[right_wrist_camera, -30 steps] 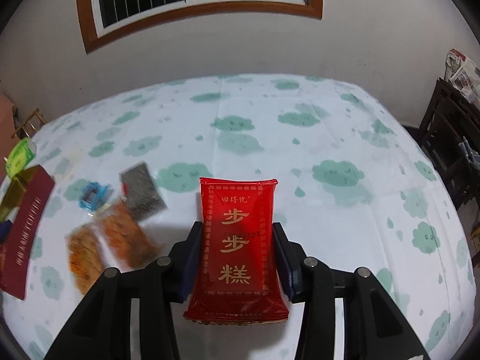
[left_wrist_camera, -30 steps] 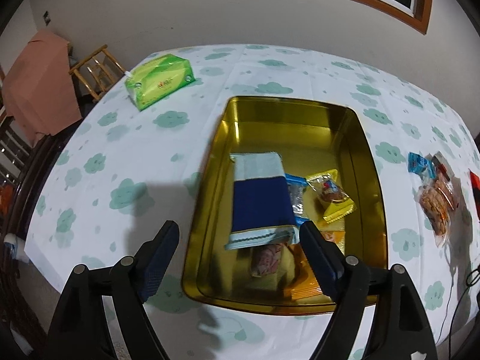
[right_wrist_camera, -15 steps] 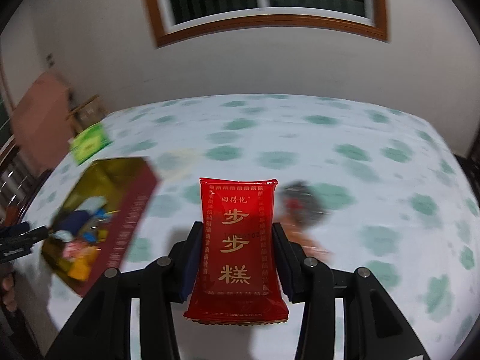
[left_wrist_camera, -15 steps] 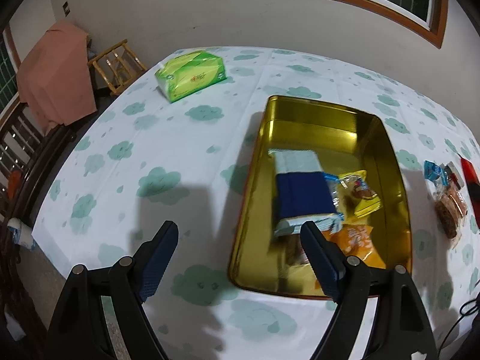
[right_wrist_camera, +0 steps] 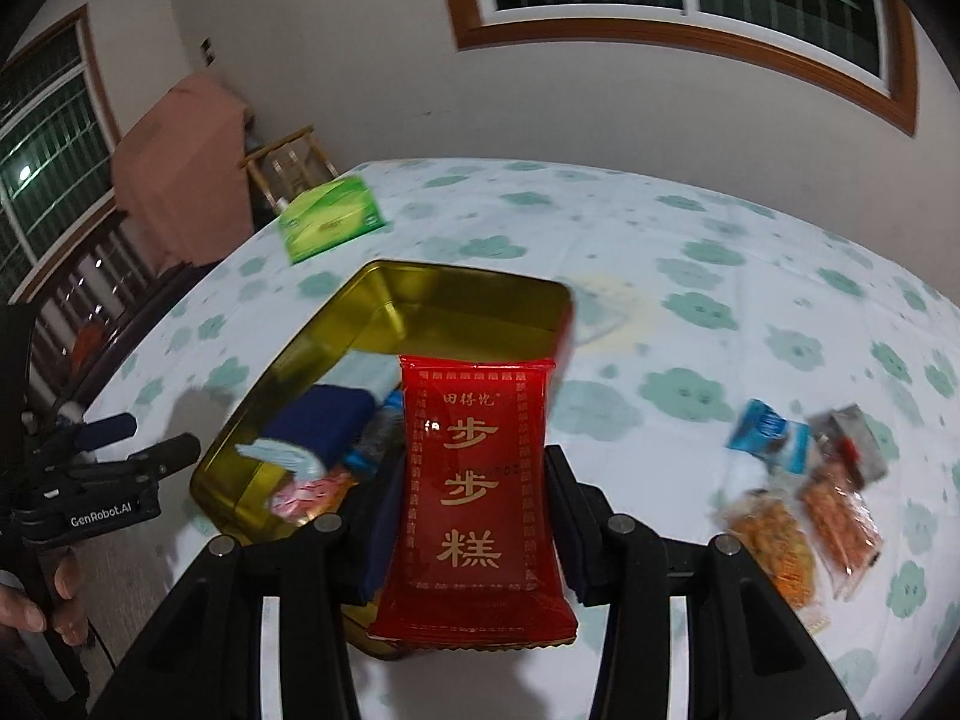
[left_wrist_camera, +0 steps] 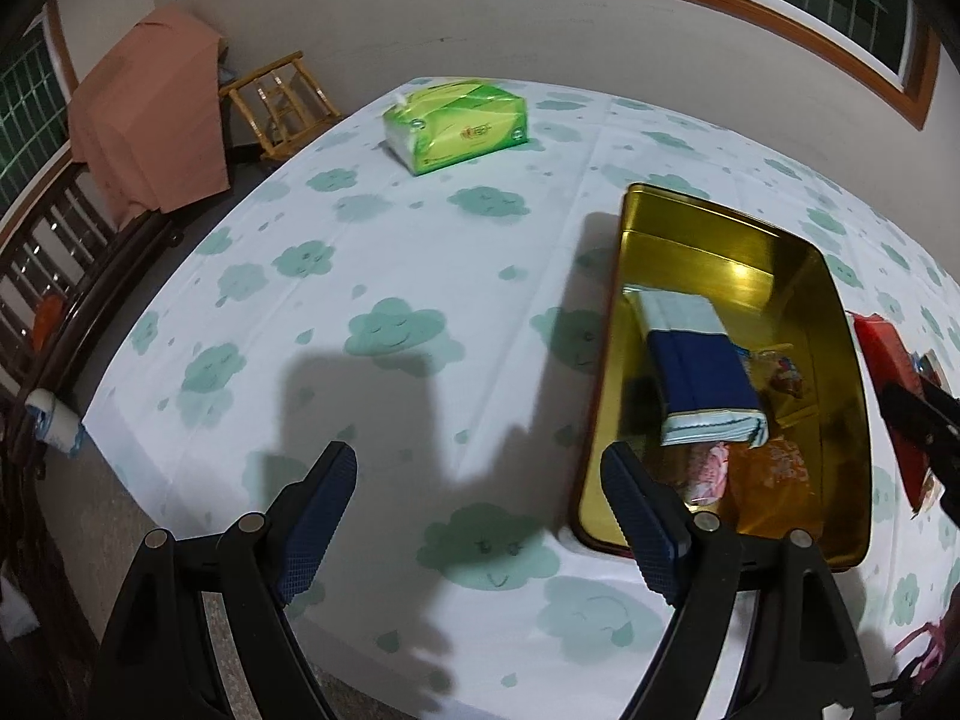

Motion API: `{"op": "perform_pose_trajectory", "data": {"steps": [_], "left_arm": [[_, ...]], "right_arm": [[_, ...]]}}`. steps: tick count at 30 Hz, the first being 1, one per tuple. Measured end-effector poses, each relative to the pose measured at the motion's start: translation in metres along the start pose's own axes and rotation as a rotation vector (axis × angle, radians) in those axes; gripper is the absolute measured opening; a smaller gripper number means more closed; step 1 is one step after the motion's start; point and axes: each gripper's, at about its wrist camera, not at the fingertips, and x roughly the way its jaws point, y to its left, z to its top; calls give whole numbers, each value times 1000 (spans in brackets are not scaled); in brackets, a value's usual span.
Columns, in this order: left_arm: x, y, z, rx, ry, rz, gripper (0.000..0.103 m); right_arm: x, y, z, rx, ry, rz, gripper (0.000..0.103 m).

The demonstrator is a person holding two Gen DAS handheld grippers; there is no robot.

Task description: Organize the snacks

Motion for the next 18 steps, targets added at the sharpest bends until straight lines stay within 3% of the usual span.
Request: {"op": "perform_pose_trajectory", "data": {"steps": [18], "left_arm": [[2, 31, -2, -71, 17, 11, 81]], "right_arm": [[38, 39, 8, -99, 68, -2, 45]]}}
